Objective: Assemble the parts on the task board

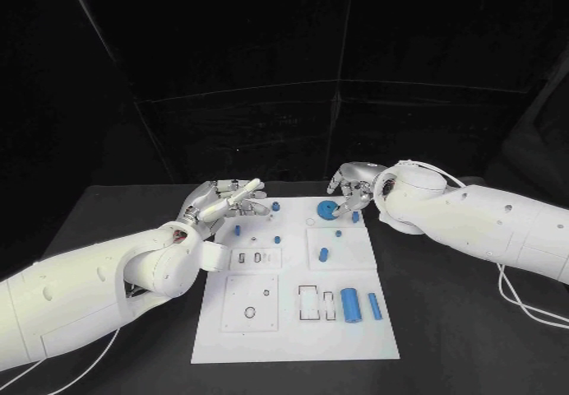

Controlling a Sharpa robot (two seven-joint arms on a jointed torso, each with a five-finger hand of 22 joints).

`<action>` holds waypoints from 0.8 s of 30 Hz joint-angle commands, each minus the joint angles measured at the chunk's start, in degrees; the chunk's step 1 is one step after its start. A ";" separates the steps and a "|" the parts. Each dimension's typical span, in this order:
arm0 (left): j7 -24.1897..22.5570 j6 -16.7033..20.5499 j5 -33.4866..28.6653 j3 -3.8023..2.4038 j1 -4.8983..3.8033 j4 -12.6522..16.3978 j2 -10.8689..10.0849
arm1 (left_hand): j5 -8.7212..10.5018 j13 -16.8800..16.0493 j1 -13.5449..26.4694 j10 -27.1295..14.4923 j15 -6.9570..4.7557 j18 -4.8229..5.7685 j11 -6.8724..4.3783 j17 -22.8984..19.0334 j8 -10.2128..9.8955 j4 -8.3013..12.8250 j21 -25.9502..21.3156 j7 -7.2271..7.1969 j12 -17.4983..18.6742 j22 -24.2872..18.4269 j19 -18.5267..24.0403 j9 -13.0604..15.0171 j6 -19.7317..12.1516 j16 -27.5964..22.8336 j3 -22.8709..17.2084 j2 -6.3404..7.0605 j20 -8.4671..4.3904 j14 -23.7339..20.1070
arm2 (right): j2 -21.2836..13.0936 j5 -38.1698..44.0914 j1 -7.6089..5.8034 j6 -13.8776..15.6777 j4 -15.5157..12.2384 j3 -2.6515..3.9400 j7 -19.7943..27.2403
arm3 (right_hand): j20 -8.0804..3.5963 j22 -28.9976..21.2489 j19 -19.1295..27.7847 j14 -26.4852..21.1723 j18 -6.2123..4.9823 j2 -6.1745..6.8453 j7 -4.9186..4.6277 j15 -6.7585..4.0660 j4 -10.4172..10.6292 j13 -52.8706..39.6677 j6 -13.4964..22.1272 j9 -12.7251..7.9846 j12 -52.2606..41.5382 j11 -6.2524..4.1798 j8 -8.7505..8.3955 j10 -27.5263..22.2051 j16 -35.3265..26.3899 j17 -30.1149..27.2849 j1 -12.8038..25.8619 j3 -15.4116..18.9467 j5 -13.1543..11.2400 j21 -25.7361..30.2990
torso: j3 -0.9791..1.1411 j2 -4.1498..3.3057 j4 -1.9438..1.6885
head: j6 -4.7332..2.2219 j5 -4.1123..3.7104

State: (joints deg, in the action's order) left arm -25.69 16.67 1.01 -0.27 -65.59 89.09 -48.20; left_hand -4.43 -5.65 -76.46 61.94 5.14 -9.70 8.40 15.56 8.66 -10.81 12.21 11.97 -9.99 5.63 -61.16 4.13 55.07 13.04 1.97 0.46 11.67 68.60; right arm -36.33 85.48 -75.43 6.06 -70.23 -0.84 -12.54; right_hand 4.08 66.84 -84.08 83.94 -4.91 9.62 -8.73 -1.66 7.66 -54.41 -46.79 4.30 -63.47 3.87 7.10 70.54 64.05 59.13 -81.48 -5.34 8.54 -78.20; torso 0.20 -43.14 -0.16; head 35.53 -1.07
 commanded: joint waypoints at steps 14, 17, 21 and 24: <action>0.14 -1.01 0.26 -0.01 -0.07 -0.19 0.22 | 0.20 -0.09 -0.44 -0.02 0.11 -0.76 0.13 0.16 0.02 0.44 -0.38 0.13 0.37 -0.08 -0.35 -0.05 -0.03 0.08 0.00 -0.38 -0.04 0.23 | 1.32 -2.17 0.18 -2.44 2.03 0.01 -0.88 | 0.43 3.50 -0.96 1.65 1.19 -1.70 -0.40 0.59 4.05 -29.87 -1.79 0.08 -23.62 0.22 2.02 14.20 0.77 -0.66 -0.93 0.17 3.99 -2.15 | 0.05 0.01 -0.02 | 0.28 -0.05; 0.19 -1.03 0.26 -0.01 -0.07 -0.23 0.26 | 0.19 -0.09 -0.53 -0.03 0.12 -0.76 0.14 0.22 0.01 0.49 -0.41 0.14 0.40 -0.10 -0.36 -0.05 -0.05 0.07 -0.02 -0.46 -0.04 0.22 | 1.64 -2.51 0.22 -2.55 2.44 0.01 -0.91 | 0.45 3.79 -0.99 1.63 1.24 -1.94 -0.44 0.62 3.91 -31.75 -1.64 -0.02 -24.67 0.25 1.98 15.85 0.83 -0.73 -0.66 0.22 4.09 -2.33 | 0.08 -0.01 -0.02 | 0.33 -0.08; 0.25 -1.05 0.26 0.00 -0.06 -0.31 0.36 | 0.19 -0.10 -0.67 -0.05 0.12 -0.76 0.14 0.29 0.00 0.59 -0.45 0.15 0.43 -0.12 -0.38 -0.05 -0.08 0.05 -0.04 -0.57 -0.03 0.20 | 2.37 -3.20 0.32 -2.82 3.38 0.01 -0.91 | 0.46 3.93 -1.00 1.63 1.26 -2.19 -0.45 0.63 3.84 -32.45 -1.49 -0.08 -25.04 0.27 1.93 16.48 0.87 -0.75 -0.53 0.18 4.06 -2.42 | 0.10 -0.01 0.00 | 0.40 -0.06; 0.29 -1.08 0.26 0.00 -0.06 -0.35 0.42 | 0.18 -0.10 -0.77 -0.05 0.12 -0.76 0.15 0.34 0.00 0.65 -0.47 0.15 0.45 -0.13 -0.39 -0.05 -0.09 0.05 -0.07 -0.65 -0.03 0.20 | 2.78 -3.70 0.40 -2.96 3.95 0.01 -0.79 | 0.47 4.03 -1.01 1.62 1.28 -2.46 -0.46 0.65 3.77 -32.59 -1.35 -0.12 -25.13 0.28 1.87 16.60 0.87 -0.80 -0.46 0.11 4.07 -2.48 | 0.08 0.00 0.00 | 0.51 -0.02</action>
State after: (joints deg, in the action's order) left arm -25.30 16.41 1.01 -0.23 -65.58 88.71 -47.87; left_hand -4.43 -5.69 -76.99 61.94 5.14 -9.70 8.40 15.85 8.66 -10.49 11.99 11.97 -9.75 5.58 -61.16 4.13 55.07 13.04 1.96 -0.06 11.67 68.60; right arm -33.71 83.09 -74.96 3.83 -66.52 -0.85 -13.36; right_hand 4.08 70.82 -84.07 83.94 -3.97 7.63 -9.14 -1.22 11.61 -74.95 -48.22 4.24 -88.31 4.19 8.82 83.75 64.68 58.37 -81.86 -5.27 12.33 -80.50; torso 0.29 -43.13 -0.15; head 35.95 -1.12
